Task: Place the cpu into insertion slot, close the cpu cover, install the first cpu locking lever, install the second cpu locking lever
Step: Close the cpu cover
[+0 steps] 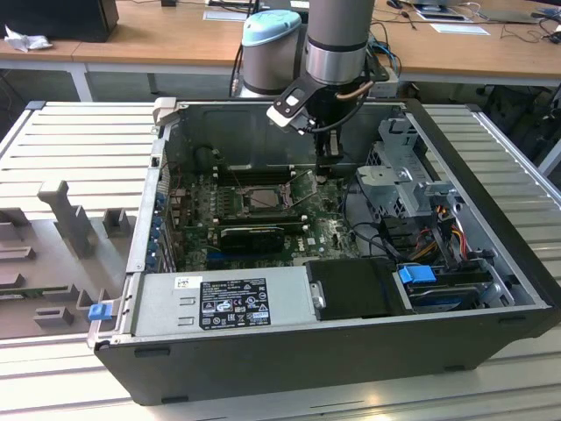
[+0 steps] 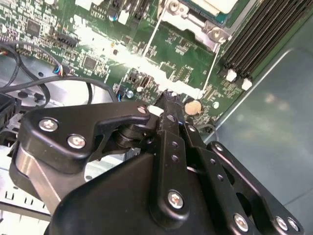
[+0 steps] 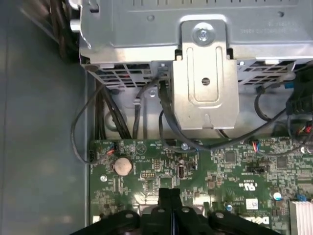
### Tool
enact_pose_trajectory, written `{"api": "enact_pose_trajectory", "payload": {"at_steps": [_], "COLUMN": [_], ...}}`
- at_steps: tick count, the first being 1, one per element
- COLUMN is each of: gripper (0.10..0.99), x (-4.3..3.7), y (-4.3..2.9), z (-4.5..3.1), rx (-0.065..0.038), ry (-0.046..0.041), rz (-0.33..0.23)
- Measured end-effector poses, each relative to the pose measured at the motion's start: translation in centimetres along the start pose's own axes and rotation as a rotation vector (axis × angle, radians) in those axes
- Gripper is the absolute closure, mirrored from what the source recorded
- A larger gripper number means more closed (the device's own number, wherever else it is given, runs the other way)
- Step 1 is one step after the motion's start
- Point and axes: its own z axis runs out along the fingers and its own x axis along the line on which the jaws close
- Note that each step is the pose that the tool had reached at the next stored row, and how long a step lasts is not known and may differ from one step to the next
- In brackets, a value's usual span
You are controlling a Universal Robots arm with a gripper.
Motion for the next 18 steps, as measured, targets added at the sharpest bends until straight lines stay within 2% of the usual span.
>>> {"api": "enact_pose_trajectory", "payload": {"at_steps": [2, 5, 7, 8, 9, 11, 12, 18], "gripper": [0.980, 0.980, 0.980, 0.980, 0.980, 0.980, 0.980, 0.980], "x": [0.00, 0.00, -0.09, -0.21, -0.38, -0.56, -0.57, -0.58], "y": [0.19, 0.90, 0.94, 0.93, 0.93, 0.89, 0.76, 0.33], "z": [0.21, 0.88, 1.38, 1.47, 1.52, 1.57, 1.60, 1.58], "rx": [0.000, 0.002, 0.004, 0.008, 0.016, 0.042, 0.051, 0.053], "ry": [-0.0001, -0.0001, -0.0001, -0.0006, -0.0007, -0.0007, -0.0011, -0.0010], "rz": [0.000, 0.000, 0.000, 0.000, 0.000, 0.001, 0.001, 0.000]}}
